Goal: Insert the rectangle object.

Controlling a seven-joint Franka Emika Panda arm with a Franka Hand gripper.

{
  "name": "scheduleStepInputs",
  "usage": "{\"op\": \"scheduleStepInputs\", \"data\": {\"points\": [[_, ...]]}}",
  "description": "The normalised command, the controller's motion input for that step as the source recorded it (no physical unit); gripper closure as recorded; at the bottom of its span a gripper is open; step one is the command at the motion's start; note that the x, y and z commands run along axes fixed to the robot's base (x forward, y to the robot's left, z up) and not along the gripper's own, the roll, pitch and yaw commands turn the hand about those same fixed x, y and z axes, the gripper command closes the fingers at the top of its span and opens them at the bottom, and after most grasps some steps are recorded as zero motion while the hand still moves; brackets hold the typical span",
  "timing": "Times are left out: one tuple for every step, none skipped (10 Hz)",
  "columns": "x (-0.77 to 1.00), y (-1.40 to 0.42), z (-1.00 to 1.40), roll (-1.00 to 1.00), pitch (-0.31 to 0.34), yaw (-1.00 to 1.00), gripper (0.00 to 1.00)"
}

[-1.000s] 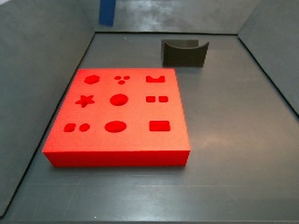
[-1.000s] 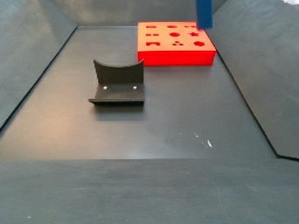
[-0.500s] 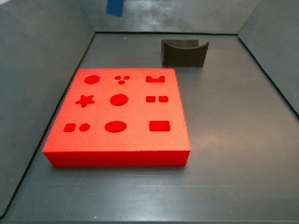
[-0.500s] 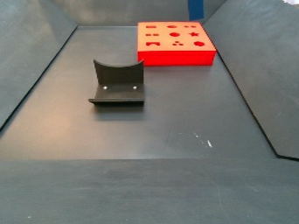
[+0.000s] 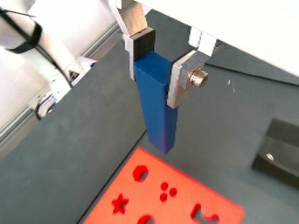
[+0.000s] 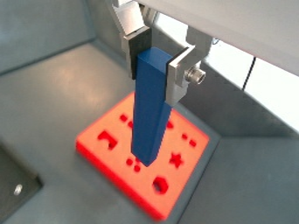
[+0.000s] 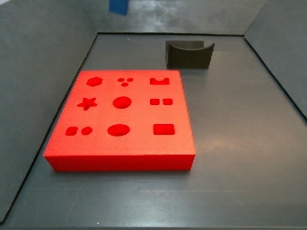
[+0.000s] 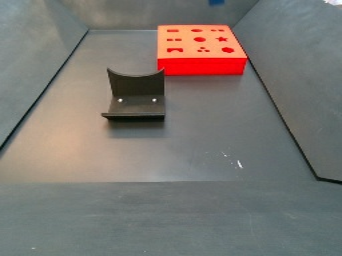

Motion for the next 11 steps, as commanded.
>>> {"op": "scheduleStepInputs", "data": {"points": [[0.45, -0.54, 1.00, -0.20, 0.179, -0.02, 1.00], [0.43, -0.57, 1.00, -0.13, 0.180, -0.05, 1.00], [0.43, -0.63, 1.00, -0.02, 0.106, -0.05, 1.00], [0.42, -0.67, 0.68, 0.50, -0.121, 0.00, 1.00], [0.31, -0.57, 0.51, 0.50, -0.057, 0.00, 1.00], [0.23, -0.52, 0.42, 0.50, -0.014, 0.00, 1.00], [0.17, -0.51, 0.37, 0.50, 0.000, 0.00, 1.00], [0.15, -0.50, 0.34, 0.50, 0.000, 0.00, 1.00], [0.13, -0.46, 0.24, 0.50, 0.000, 0.00, 1.00], [0.12, -0.35, 0.07, 0.50, 0.000, 0.00, 1.00], [0.13, -0.33, 0.05, 0.50, 0.000, 0.00, 1.00]]}}
